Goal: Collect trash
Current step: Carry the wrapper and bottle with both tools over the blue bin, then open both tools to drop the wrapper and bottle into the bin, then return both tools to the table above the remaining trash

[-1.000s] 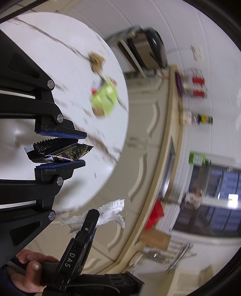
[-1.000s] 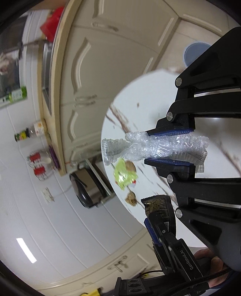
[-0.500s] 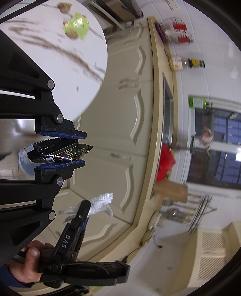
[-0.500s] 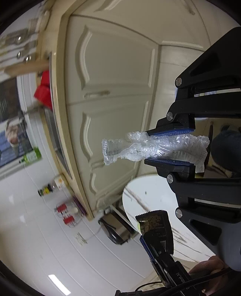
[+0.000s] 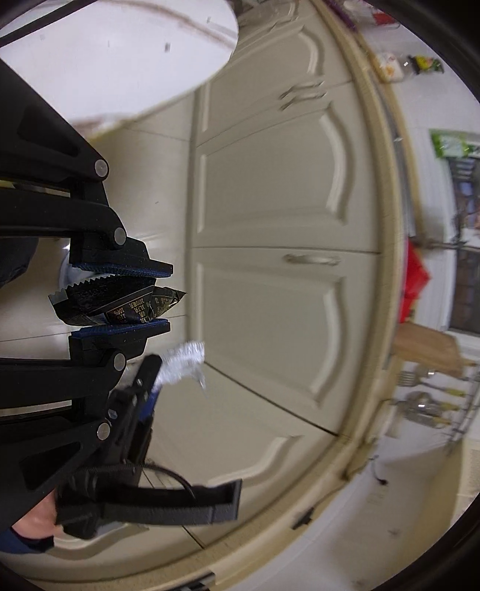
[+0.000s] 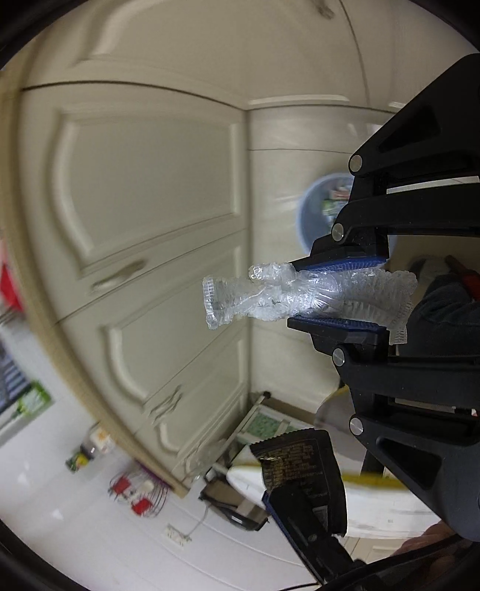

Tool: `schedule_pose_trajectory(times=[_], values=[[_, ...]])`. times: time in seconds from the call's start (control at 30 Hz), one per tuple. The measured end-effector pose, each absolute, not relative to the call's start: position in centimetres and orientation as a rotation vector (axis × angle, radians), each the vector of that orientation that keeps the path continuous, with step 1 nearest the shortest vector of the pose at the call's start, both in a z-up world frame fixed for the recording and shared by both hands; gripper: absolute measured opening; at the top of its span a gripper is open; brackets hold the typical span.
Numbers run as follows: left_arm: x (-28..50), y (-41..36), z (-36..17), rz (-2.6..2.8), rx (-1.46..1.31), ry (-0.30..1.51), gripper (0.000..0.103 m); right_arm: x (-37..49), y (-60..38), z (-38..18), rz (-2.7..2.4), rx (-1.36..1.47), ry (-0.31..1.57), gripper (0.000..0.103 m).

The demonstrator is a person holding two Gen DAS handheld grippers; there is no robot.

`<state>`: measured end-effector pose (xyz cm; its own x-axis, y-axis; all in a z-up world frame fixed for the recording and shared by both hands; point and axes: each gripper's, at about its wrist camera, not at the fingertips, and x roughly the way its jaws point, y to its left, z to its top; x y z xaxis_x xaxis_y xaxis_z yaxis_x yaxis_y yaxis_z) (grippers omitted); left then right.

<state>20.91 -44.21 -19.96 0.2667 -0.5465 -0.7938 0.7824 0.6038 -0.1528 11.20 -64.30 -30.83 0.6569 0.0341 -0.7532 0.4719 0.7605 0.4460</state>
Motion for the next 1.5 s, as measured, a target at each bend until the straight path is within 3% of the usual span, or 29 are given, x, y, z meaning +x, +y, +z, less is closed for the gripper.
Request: schedule_pose_trajectory(times=[0.23, 0.43, 0.5, 0.57, 0.63, 0.67, 0.73, 0.77, 1.13, 1.5], values=[[24.4, -50.6, -25.5, -0.886, 0.361, 1.052, 0.020, 12.6, -66.2, -37.6, -0.291, 0.774, 0.927, 0.021], [27.4, -53.7, -28.5, -0.845, 0.385, 1.119, 0.026, 13.7, -67.2, -41.2, -0.297, 0.816, 0.989, 0.025], [28.1, -54.3, -29.0, -0.828, 0.396, 1.122, 0.039, 13.8, -67.4, -41.8, -0.306, 0.826, 1.001, 0.027], [28.6, -54.8, -29.0, -0.805, 0.402, 1.110, 0.075, 13.7, -67.6, -42.3, -0.317, 0.839, 1.007, 0.034], [28.5, -55.1, -29.1, -0.795, 0.415, 1.088, 0.080, 13.6, -67.9, -42.8, -0.330, 0.851, 1.010, 0.066], [28.5, -55.5, -29.2, -0.782, 0.427, 1.080, 0.082, 13.4, -68.1, -42.9, -0.336, 0.859, 1.006, 0.073], [28.5, -55.6, -29.3, -0.768, 0.431, 1.072, 0.084, 12.9, -68.4, -43.1, -0.356, 0.887, 0.993, 0.100], [28.5, -55.6, -29.3, -0.758, 0.429, 1.066, 0.084, 12.8, -68.6, -43.2, -0.364, 0.896, 0.990, 0.103], [25.2, -51.4, -25.3, -0.738, 0.390, 0.968, 0.097, 11.3, -68.5, -40.2, -0.432, 0.872, 0.972, 0.103], [20.8, -42.7, -19.0, -0.743, 0.311, 0.848, 0.097, 11.3, -65.2, -31.9, -0.439, 0.782, 0.865, 0.103]])
